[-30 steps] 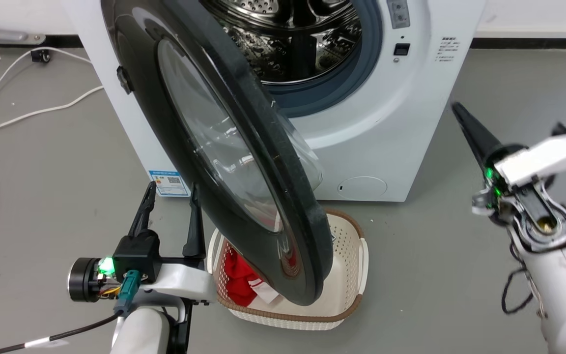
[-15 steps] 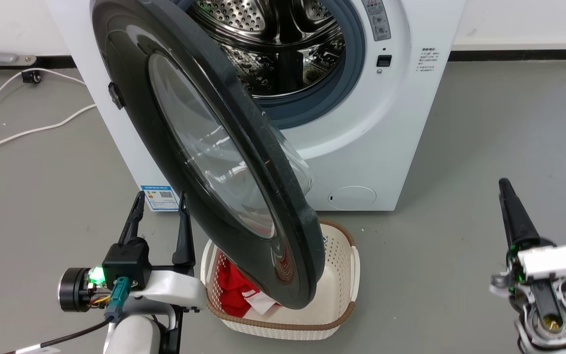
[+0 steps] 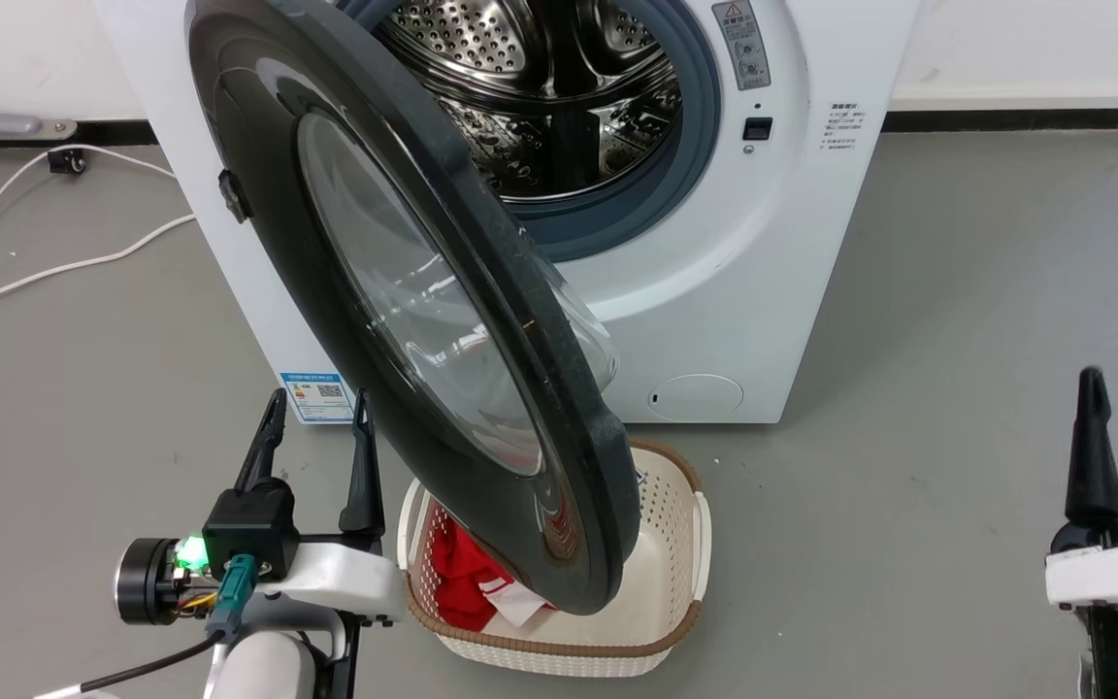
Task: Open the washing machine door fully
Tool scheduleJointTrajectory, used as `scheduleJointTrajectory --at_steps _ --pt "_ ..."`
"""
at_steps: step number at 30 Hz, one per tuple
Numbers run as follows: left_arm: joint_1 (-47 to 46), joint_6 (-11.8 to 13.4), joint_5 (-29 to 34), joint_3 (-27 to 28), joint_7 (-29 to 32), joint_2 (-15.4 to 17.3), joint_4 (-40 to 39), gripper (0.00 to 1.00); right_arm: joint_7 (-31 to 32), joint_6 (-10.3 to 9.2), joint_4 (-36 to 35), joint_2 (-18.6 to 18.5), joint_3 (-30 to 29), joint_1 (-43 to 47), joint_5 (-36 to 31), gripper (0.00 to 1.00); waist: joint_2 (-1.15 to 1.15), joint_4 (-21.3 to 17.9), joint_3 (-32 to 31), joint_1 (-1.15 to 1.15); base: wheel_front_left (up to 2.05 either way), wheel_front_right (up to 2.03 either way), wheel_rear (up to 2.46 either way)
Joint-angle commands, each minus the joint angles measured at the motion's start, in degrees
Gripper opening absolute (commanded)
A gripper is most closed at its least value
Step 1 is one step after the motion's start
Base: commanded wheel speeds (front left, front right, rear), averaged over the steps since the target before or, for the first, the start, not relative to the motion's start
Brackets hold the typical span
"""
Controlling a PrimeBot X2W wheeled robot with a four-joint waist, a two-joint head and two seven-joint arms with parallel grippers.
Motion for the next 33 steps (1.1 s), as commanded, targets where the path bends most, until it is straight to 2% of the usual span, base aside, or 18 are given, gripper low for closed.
scheduleJointTrajectory --at_steps 1,2,5,7,10,16,30,31,32,33 --pt "0.3 -0.1 0.3 0.2 -0.2 0.1 0.0 1.0 -0.1 -0.02 -2.9 1.6 -1.6 1.0 -8.1 1.0 0.0 0.0 0.0 0.0 0.0 0.0 0.0" --pt "0.3 -0.1 0.3 0.1 -0.2 0.1 0.0 1.0 -0.1 -0.01 -4.7 1.8 -2.4 1.5 -14.5 1.0 0.0 0.0 0.0 0.0 0.0 0.0 0.0" --pt "0.3 -0.3 0.3 0.2 -0.2 0.0 0.1 1.0 0.0 -0.02 -9.3 4.3 -2.9 2.8 -27.1 1.0 0.0 0.1 -0.1 0.0 0.0 0.0 0.0" --pt "0.3 -0.4 0.4 0.2 -0.2 0.0 0.1 1.0 0.9 -0.02 -11.7 5.6 -2.3 3.8 -32.7 1.0 0.0 0.1 0.0 0.0 0.0 0.0 0.0" --pt "0.2 -0.5 0.5 0.2 -0.2 0.0 0.1 1.0 2.5 -0.03 -13.6 7.0 -0.7 5.7 -36.9 1.0 0.0 0.1 0.1 0.0 0.0 0.0 0.0" --pt "-0.2 -0.5 0.7 0.1 -0.2 -0.1 0.0 1.0 3.7 -0.03 -11.8 8.2 0.4 8.2 -37.4 1.0 0.0 0.2 0.3 0.0 0.0 0.0 0.0" --pt "-0.6 -0.7 0.9 0.0 -0.2 -0.1 0.0 1.0 1.9 -0.03 -8.2 8.4 0.0 5.6 -35.8 1.0 0.0 0.1 1.0 0.0 0.0 0.0 0.0" --pt "-0.6 -0.7 0.9 0.0 -0.2 -0.1 0.1 0.88 1.9 -0.03 -8.3 8.4 0.0 5.5 -35.8 1.0 0.0 0.1 1.0 0.0 0.0 0.0 0.0" --pt "-0.6 -0.8 1.0 -0.1 -0.2 -0.1 0.2 0.41 1.9 -0.03 -8.4 8.4 0.1 5.5 -35.8 1.0 0.0 0.1 1.1 0.0 0.0 0.0 0.0" --pt "-0.6 -1.0 0.9 -0.1 -0.2 -0.1 0.3 0.0 1.9 -0.03 -8.3 8.4 0.1 5.6 -35.7 1.0 0.0 0.1 1.1 0.0 0.0 0.0 0.0"
